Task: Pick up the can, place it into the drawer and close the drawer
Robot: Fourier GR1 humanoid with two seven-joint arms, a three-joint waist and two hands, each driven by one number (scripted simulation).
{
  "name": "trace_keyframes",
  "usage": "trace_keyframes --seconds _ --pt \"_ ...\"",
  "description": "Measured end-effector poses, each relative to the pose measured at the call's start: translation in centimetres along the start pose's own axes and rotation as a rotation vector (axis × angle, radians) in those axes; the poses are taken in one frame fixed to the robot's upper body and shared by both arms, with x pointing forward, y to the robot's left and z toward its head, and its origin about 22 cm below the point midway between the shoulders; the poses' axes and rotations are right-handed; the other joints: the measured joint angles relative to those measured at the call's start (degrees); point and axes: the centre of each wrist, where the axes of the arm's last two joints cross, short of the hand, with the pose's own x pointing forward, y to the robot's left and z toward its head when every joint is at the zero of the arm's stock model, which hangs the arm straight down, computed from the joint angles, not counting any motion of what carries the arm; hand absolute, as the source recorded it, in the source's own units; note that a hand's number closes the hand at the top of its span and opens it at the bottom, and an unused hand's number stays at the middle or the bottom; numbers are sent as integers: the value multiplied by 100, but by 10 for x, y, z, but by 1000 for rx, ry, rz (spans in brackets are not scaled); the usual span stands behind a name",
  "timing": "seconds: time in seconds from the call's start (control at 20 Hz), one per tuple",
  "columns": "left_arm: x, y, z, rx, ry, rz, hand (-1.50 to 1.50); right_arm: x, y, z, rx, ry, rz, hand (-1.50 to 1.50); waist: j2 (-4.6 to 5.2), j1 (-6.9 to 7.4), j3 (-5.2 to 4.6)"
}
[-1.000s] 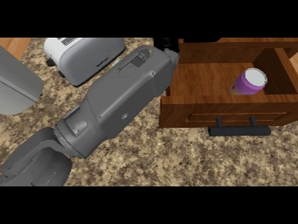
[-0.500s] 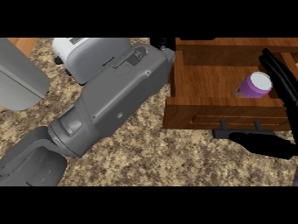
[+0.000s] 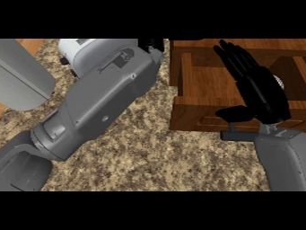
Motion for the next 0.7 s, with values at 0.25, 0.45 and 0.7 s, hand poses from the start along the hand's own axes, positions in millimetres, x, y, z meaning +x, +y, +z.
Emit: trace_keyframes --seconds 0.25,0.45,0.7 --pt "10 19 -5 22 -2 -8 -150 -11 34 -23 26 28 86 -150 0 2 2" --pt "16 36 -6 36 -5 -9 -150 -25 63 -33 49 65 130 -150 8 16 4" --pt "16 56 -4 40 -4 -12 -150 -36 78 -51 33 74 214 -150 -30 15 -41"
